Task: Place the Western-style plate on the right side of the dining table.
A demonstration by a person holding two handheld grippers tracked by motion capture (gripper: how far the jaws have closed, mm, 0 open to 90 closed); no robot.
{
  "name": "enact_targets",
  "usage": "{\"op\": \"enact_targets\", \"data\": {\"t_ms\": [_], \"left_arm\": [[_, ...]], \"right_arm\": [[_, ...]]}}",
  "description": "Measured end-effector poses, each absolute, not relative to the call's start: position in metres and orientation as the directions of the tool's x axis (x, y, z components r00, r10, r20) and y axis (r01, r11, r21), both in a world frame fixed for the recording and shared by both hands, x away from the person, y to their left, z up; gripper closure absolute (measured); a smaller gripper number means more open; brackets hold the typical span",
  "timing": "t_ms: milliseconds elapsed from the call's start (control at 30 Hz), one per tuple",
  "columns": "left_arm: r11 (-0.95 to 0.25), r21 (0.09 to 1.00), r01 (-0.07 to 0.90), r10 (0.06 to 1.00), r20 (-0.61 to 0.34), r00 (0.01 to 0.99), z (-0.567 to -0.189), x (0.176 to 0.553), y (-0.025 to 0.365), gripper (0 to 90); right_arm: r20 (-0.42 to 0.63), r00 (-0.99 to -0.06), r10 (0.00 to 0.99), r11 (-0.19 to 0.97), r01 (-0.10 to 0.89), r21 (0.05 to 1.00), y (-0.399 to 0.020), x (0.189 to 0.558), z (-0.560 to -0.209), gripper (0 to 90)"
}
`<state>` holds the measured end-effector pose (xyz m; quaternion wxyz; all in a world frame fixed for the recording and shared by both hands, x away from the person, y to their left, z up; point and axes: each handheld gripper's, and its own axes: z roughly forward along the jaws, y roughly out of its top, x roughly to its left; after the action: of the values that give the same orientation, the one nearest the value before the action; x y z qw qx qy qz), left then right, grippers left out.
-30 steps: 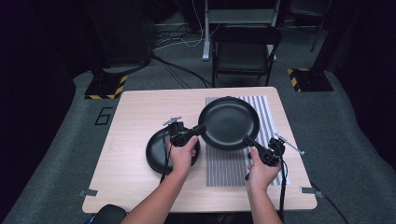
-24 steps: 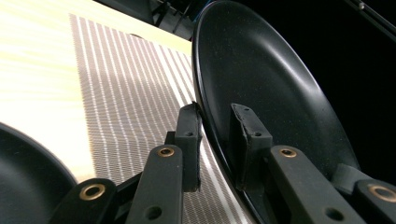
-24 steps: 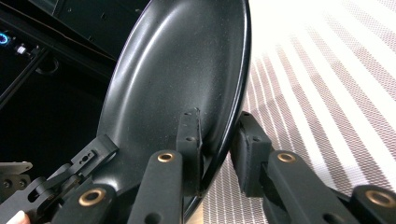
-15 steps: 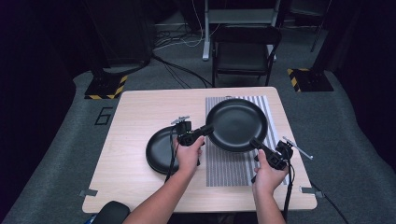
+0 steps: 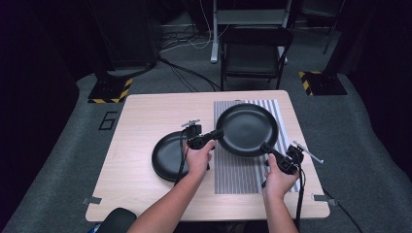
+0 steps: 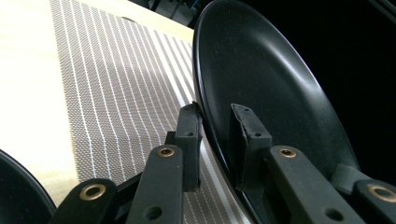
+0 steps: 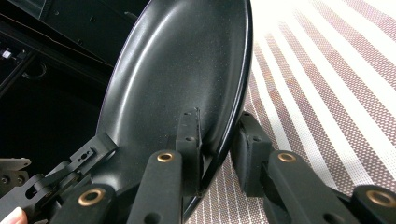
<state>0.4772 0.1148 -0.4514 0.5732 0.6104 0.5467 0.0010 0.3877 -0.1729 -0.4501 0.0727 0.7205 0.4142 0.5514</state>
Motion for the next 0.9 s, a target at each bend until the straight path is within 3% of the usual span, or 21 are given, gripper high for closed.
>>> {"op": "enact_targets", "data": {"t_ms": [667,900], "left_arm": [[0.260,0.661,0.704,0.667,-0.650,0.364,-0.462,0.506,0.106,74.5],[0.253,0.606,0.754,0.654,-0.682,0.328,-0.475,0.511,0.104,74.6]], "right_arm": [[0.726,0.048,0.686,-0.623,0.554,0.552,-0.184,0.420,-0.458,73.6],[0.710,0.073,0.700,-0.617,0.563,0.550,-0.186,0.421,-0.468,73.7]]}}
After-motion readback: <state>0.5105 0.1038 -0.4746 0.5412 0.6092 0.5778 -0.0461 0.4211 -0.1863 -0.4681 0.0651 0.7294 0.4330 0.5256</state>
